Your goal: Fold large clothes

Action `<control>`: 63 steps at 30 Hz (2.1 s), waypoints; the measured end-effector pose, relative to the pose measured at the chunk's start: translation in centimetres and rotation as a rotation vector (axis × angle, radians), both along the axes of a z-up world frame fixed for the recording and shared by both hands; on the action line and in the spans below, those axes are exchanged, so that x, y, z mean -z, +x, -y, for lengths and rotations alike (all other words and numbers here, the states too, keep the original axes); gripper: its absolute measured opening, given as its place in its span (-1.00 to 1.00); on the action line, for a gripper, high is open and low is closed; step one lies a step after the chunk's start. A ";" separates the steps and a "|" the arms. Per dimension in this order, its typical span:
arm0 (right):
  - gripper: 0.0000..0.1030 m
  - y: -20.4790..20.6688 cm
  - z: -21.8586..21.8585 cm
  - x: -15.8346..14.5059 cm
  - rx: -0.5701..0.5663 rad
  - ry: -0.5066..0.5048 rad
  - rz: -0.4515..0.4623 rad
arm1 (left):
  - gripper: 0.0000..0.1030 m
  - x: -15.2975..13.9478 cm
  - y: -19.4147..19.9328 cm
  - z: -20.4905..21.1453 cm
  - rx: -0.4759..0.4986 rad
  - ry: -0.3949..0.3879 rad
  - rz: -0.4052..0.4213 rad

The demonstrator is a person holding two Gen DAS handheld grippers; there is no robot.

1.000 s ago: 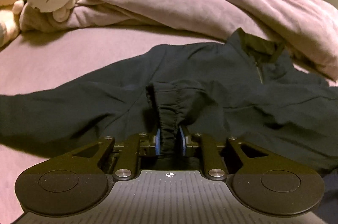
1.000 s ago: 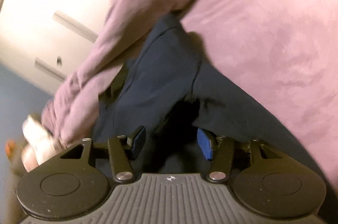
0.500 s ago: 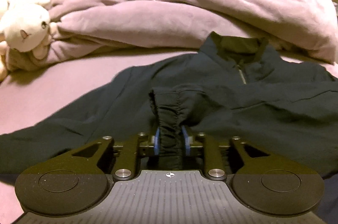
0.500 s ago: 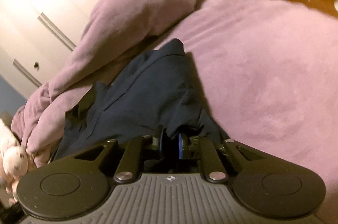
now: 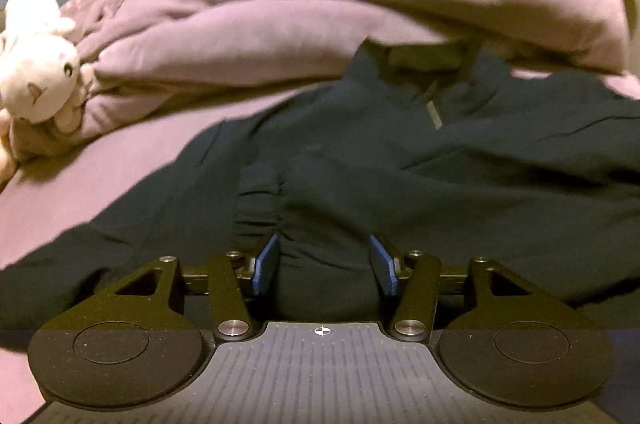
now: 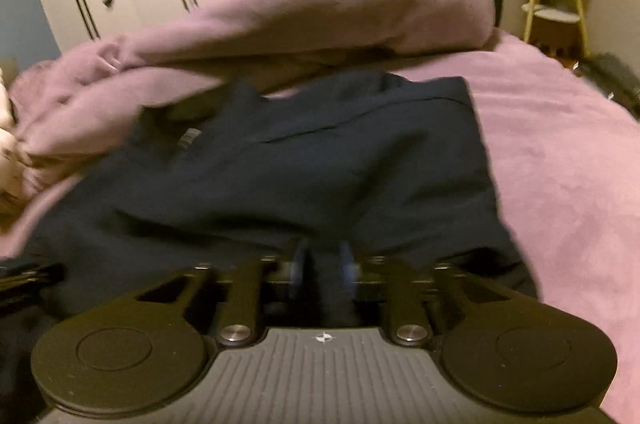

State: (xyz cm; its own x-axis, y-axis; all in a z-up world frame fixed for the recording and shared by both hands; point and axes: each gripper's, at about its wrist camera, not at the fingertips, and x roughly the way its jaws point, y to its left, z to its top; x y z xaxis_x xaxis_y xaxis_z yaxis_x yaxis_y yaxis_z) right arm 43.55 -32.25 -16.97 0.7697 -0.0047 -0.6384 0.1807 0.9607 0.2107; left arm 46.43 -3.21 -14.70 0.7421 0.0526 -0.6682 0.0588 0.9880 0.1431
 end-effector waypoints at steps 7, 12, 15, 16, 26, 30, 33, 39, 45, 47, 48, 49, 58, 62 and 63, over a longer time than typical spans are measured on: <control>-1.00 -1.2 2.7 0.0 0.066 -0.076 0.038 | 0.28 0.8 0.1 -1.9 -0.051 -0.033 -0.004; -0.90 -3.7 -0.4 -2.0 -0.012 -0.173 0.065 | 0.28 0.7 -0.3 -1.8 -0.048 -0.006 -0.007; -0.91 -3.3 -0.3 -0.4 -0.022 -0.232 0.009 | 0.28 0.6 -0.4 -1.7 -0.046 -0.011 -0.014; -0.92 -3.1 -0.1 -0.1 -0.022 -0.232 0.009 | 0.28 0.5 -0.5 -1.6 -0.043 -0.008 -0.013; -0.96 -3.2 -0.8 0.7 -0.036 -0.336 0.013 | 0.30 0.7 -0.7 -1.0 -0.036 0.041 -0.006; -0.97 -2.9 -0.5 0.8 -0.040 -0.348 0.012 | 0.35 0.7 -0.5 -0.9 -0.040 0.050 -0.005; -0.97 -2.9 -0.5 0.7 -0.039 -0.350 0.007 | 0.41 0.8 -0.6 -1.2 -0.051 0.039 -0.008; -0.96 -4.2 -0.7 0.1 -0.035 -0.347 0.007 | 0.42 0.6 -1.1 -1.5 -0.054 0.029 -0.007; -0.97 -3.7 -0.9 1.0 -0.056 -0.393 -0.001 | 0.51 0.8 -1.0 -1.7 -0.061 0.024 -0.004; -0.97 -3.5 -1.0 1.0 -0.057 -0.407 -0.009 | 0.52 0.7 -1.0 -2.1 -0.067 -0.004 -0.015; -0.97 -3.4 -1.1 1.0 -0.059 -0.412 -0.014 | 0.52 0.5 -1.0 -2.5 -0.071 -0.026 -0.029; -0.96 -3.5 -1.1 0.9 -0.061 -0.410 -0.018 | 0.52 0.2 -1.1 -3.1 -0.078 -0.053 -0.043; -0.11 -8.3 -1.5 -3.7 0.016 -0.190 -0.025 | 0.63 -3.7 -8.9 -18.6 -0.246 -0.304 -0.039; -0.08 -13.1 -2.8 -4.9 -0.032 0.003 0.014 | 0.60 -2.9 -11.8 -28.9 -0.482 -0.383 -0.005; -0.08 -14.3 -3.2 -4.9 -0.036 0.056 0.015 | 0.59 -2.4 -12.4 -31.8 -0.559 -0.436 0.010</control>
